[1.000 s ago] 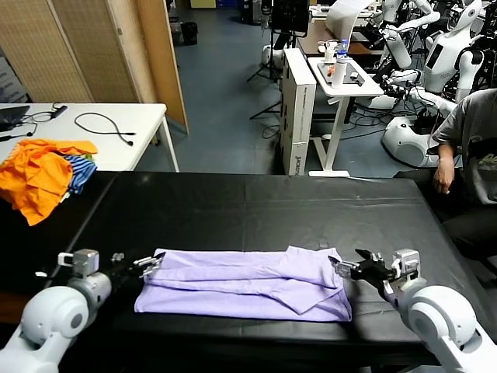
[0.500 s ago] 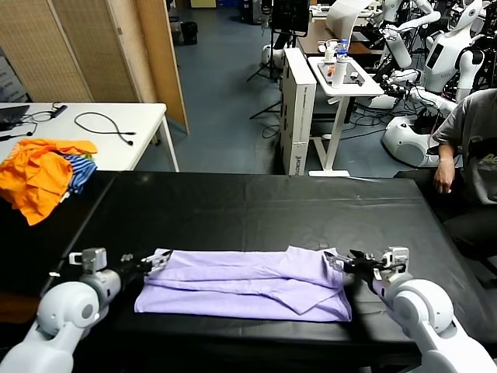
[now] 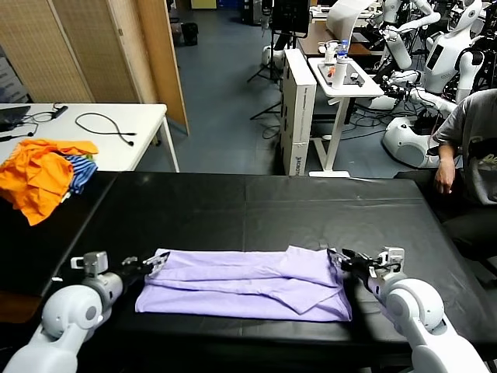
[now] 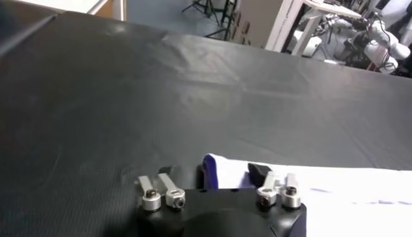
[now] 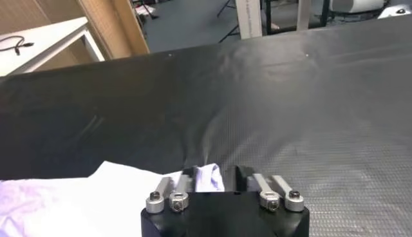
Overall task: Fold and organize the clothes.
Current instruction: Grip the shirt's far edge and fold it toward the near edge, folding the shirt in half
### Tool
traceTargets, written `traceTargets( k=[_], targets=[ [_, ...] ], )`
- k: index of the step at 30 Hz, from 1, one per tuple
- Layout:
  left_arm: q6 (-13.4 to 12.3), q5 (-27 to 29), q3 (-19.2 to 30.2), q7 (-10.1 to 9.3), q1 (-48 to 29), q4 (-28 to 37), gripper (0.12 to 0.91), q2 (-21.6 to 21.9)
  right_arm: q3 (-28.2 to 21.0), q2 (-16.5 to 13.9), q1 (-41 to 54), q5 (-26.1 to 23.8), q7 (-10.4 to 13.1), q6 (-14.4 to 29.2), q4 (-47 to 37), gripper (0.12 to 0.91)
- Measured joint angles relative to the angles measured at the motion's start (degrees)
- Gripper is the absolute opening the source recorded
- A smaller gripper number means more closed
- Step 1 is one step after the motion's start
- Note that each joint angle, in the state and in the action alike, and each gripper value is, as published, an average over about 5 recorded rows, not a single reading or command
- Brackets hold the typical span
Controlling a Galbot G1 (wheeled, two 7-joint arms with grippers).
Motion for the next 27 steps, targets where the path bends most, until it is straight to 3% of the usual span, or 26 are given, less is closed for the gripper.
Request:
traceTargets(
  k=[5, 7, 16, 18, 21, 27],
  targets=[
    [0.1, 0.5, 0.2, 0.09, 0.3, -0.4, 0.237, -0.1, 0.2, 0.4, -0.4, -1.2, -0.2, 0.7, 0.4, 0.143],
    [0.1, 0.9, 0.1, 0.13, 0.2, -0.4, 0.166, -0.1, 0.5, 0.5, -0.7, -1.3, 0.1, 1.2, 0.6, 0.141],
    [0.2, 1.6, -0.4, -0.10, 0.5, -0.5, 0.147, -0.2, 1.3, 0.7, -1.6, -1.3, 0.1, 1.2, 1.9, 0.155],
    [0.2, 1.8, -0.4, -0.12, 0.6, -0.8, 0.147, -0.3, 1.6, 0.6, -1.8, -1.2, -0.5, 1.0, 2.4, 0.224],
    [0.4, 1.8, -0.7, -0.12, 0.7, -1.6, 0.214, -0.2, 2.2, 0.0, -2.3, -1.1, -1.1, 0.9, 3.5, 0.397],
    [0.4, 0.7, -2.4, -0.14, 1.8, -3.2, 0.555, 1.2, 3.8, -1.2, -3.6, -0.6, -1.4, 1.1, 5.7, 0.765]
  ],
)
